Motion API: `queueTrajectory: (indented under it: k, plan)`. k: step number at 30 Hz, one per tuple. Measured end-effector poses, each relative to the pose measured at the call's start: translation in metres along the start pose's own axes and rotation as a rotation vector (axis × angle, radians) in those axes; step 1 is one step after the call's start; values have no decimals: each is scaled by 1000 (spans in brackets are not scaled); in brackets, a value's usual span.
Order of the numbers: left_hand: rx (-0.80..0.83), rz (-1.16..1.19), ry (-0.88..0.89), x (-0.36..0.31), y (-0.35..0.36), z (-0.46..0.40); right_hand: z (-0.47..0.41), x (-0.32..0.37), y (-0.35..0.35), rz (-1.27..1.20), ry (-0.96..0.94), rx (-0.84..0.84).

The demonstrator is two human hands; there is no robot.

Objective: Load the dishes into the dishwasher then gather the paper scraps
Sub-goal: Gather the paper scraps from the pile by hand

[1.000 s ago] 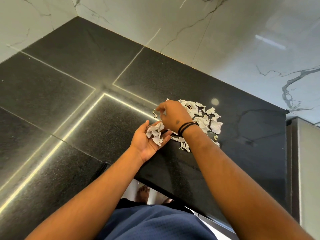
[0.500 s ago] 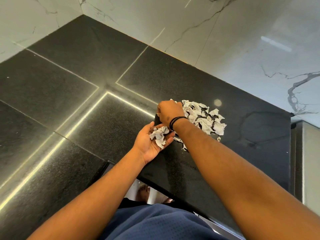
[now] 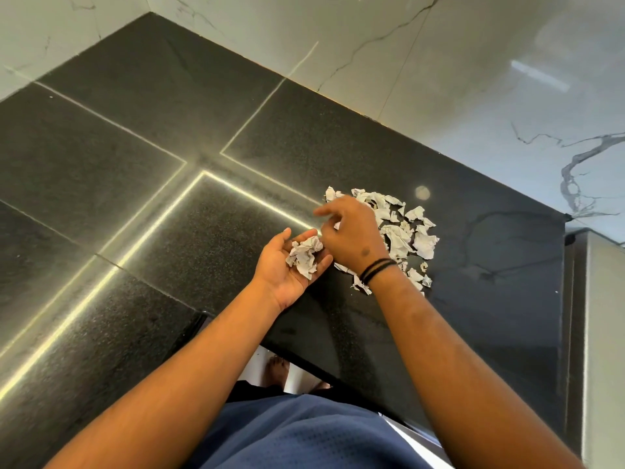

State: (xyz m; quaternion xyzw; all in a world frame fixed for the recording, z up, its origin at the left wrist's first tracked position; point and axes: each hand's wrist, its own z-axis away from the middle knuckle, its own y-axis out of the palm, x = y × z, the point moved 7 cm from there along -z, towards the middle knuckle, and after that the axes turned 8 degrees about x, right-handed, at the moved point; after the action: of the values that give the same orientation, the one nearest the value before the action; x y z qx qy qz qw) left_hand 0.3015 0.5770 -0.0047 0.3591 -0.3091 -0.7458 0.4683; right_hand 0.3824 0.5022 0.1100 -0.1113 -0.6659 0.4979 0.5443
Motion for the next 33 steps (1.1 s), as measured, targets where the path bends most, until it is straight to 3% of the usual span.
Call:
queueTrajectory:
  k: [2, 8, 14, 16, 20, 23, 28, 31, 33]
  plan:
    - [-12, -12, -6, 2, 0, 2, -24, -14, -7, 117, 45, -61]
    - [-33, -70, -9, 4, 0, 6, -74, -37, 25, 577, 41, 346]
    - [-34, -78, -5, 4, 3, 10, -59, -29, 29, 749, -92, 234]
    - [-34, -69, -3, 4, 4, 11, -52, -36, 23, 671, -83, 155]
    - [-48, -36, 4, 4, 5, 8, -27, -30, -2, 170, 50, -133]
    - [-17, 0, 9, 5, 7, 5, 13, 2, -4, -72, -32, -235]
    - [65, 89, 17, 7, 4, 7, 52, 32, 30, -67, -171, -165]
    - [73, 99, 28, 9, 7, 8, 56, 21, 21, -37, -177, -285]
    - [69, 112, 47, 8, 8, 10, 54, -4, 2, -32, -71, -407]
